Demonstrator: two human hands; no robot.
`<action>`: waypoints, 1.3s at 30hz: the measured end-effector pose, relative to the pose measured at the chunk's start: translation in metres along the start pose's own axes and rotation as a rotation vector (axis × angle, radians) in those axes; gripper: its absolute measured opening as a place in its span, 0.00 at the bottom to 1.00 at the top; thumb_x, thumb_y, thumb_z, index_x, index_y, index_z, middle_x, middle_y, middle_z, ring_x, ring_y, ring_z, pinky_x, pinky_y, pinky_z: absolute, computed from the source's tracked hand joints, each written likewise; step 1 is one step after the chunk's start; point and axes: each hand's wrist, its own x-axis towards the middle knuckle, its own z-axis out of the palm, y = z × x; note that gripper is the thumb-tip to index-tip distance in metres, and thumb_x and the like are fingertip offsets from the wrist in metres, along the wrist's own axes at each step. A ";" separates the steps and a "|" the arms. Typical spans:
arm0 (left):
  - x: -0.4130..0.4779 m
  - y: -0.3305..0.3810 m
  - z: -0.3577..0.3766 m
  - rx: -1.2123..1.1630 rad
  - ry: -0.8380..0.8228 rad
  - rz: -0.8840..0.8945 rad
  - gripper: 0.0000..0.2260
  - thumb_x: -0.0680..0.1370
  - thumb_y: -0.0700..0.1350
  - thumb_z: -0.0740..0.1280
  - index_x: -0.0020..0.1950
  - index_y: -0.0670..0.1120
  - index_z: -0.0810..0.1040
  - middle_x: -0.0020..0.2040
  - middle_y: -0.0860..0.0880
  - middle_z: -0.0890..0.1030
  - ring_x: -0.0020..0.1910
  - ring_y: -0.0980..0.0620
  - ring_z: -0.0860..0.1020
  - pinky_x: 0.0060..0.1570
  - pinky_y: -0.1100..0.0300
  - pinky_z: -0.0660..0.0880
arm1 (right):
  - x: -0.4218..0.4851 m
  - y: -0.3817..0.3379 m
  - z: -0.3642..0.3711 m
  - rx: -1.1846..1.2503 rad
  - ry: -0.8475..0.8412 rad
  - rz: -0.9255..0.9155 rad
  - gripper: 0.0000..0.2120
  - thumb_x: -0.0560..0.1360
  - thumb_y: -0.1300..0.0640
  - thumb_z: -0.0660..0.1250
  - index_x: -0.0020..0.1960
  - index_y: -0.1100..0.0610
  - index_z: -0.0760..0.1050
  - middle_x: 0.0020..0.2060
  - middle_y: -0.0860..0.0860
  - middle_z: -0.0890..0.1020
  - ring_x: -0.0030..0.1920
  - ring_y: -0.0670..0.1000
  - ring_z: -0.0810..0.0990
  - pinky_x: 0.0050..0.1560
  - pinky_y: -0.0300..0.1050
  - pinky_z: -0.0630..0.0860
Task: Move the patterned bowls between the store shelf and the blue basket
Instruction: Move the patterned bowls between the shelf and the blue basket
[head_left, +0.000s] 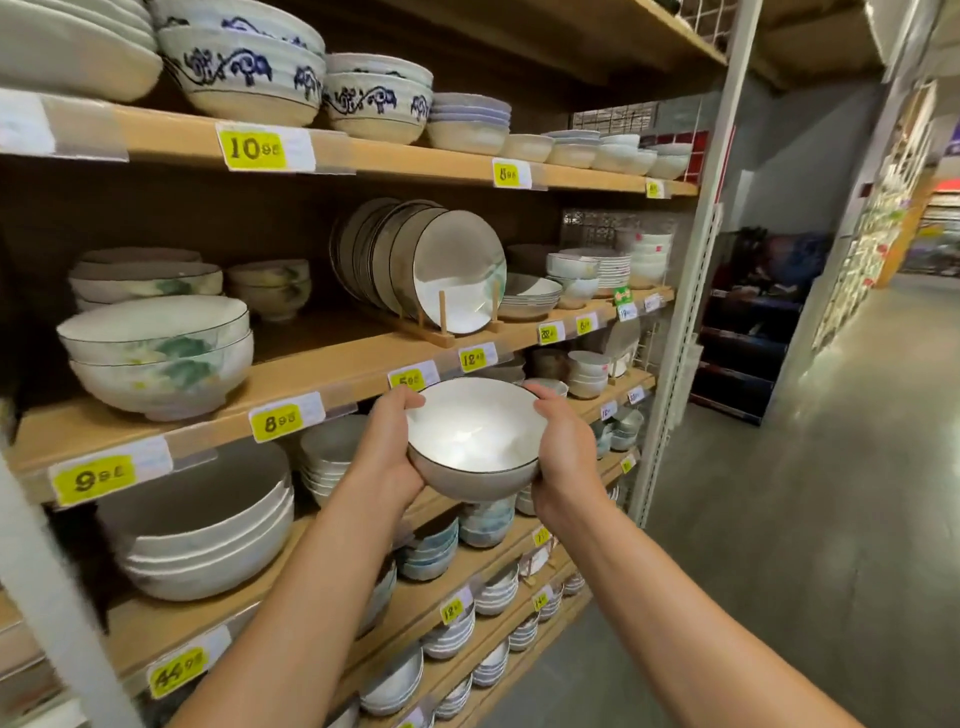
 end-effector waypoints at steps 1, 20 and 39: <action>0.009 0.004 0.002 0.000 0.011 0.006 0.15 0.75 0.41 0.58 0.62 0.42 0.72 0.53 0.39 0.80 0.48 0.38 0.79 0.41 0.51 0.76 | 0.010 -0.003 0.004 -0.006 -0.013 0.001 0.14 0.79 0.58 0.54 0.52 0.47 0.78 0.56 0.52 0.79 0.57 0.56 0.77 0.57 0.55 0.76; 0.123 0.089 -0.015 0.030 0.442 0.304 0.17 0.72 0.44 0.62 0.61 0.47 0.73 0.54 0.43 0.78 0.53 0.42 0.78 0.45 0.52 0.78 | 0.164 -0.003 0.139 0.083 -0.344 0.254 0.17 0.79 0.63 0.55 0.59 0.53 0.80 0.50 0.51 0.79 0.49 0.54 0.79 0.41 0.48 0.80; 0.174 0.110 -0.021 -0.009 0.697 0.506 0.18 0.74 0.49 0.61 0.62 0.48 0.76 0.58 0.41 0.81 0.55 0.41 0.79 0.54 0.42 0.79 | 0.243 0.017 0.235 0.088 -0.655 0.404 0.12 0.79 0.59 0.57 0.59 0.53 0.75 0.47 0.54 0.82 0.47 0.55 0.81 0.43 0.47 0.80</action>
